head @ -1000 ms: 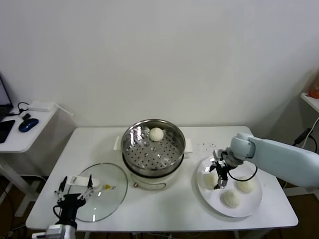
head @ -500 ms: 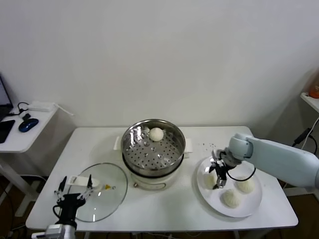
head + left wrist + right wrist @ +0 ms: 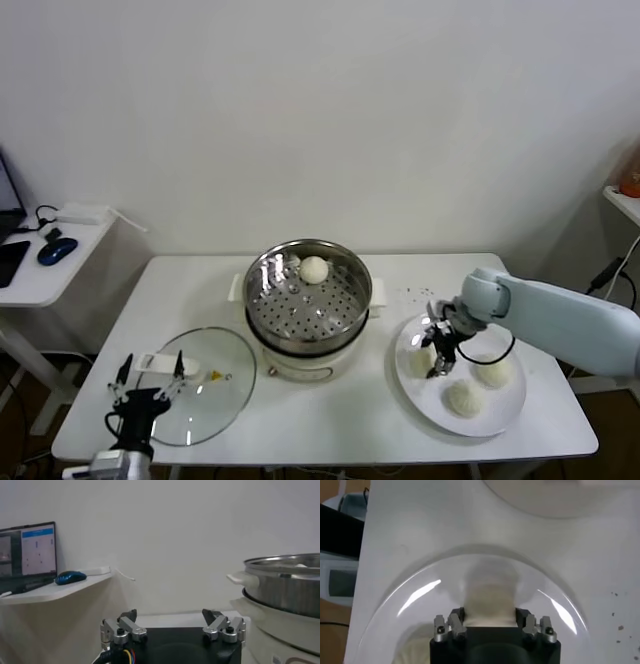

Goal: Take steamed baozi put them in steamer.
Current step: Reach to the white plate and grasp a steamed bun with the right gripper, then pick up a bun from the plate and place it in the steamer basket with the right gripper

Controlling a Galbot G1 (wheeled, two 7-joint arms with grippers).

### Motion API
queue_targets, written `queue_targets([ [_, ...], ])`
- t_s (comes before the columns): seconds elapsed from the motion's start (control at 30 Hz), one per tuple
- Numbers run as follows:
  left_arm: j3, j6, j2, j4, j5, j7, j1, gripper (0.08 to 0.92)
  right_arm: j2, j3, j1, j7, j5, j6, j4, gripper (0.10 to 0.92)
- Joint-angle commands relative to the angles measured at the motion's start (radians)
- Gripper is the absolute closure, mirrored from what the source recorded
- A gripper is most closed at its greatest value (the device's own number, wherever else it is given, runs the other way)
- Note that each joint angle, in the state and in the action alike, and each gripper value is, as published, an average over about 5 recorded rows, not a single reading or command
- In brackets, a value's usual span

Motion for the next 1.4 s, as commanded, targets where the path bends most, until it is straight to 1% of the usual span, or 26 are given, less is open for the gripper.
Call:
queue_targets([
  [0.03, 0.000, 0.003, -0.001, -0.003, 0.000, 0.000, -0.003, 0.177, -0.025, -0.019, 0.073, -0.004, 0.037, 0.000, 0.025, 0.365],
  [0.2, 0.001, 0.007, -0.001, -0.007, 0.001, 0.000, -0.006, 0.177, -0.054, -0.073, 0.201, -0.014, 0.115, -0.002, 0.071, 0.364],
  [0.4, 0.007, 0.011, 0.000, -0.010, 0.007, 0.001, -0.004, 0.177, -0.062, -0.197, 0.459, -0.011, 0.282, 0.006, 0.142, 0.363],
  [0.57, 0.015, 0.011, 0.002, -0.007, 0.012, 0.001, -0.007, 0.177, -0.008, -0.312, 0.658, -0.012, 0.447, 0.015, 0.176, 0.354],
  [0.67, 0.020, 0.011, 0.004, -0.006, 0.013, -0.001, -0.010, 0.177, 0.044, -0.317, 0.698, 0.009, 0.541, 0.005, 0.179, 0.348],
  [0.77, 0.024, 0.011, 0.005, -0.010, 0.014, -0.008, -0.012, 0.177, 0.106, -0.305, 0.706, 0.031, 0.597, -0.008, 0.170, 0.347],
  [1.0, 0.021, 0.009, 0.013, -0.021, 0.014, -0.011, -0.007, 0.177, 0.279, -0.256, 0.647, 0.058, 0.614, -0.024, 0.090, 0.340],
  [1.27, 0.015, -0.002, 0.016, -0.029, 0.007, -0.010, 0.017, 0.177, 0.503, -0.207, 0.518, 0.068, 0.583, -0.032, -0.074, 0.338],
  [1.4, 0.008, -0.004, 0.018, -0.032, 0.004, -0.010, 0.021, 0.177, 0.584, -0.193, 0.456, 0.065, 0.559, -0.032, -0.160, 0.338],
])
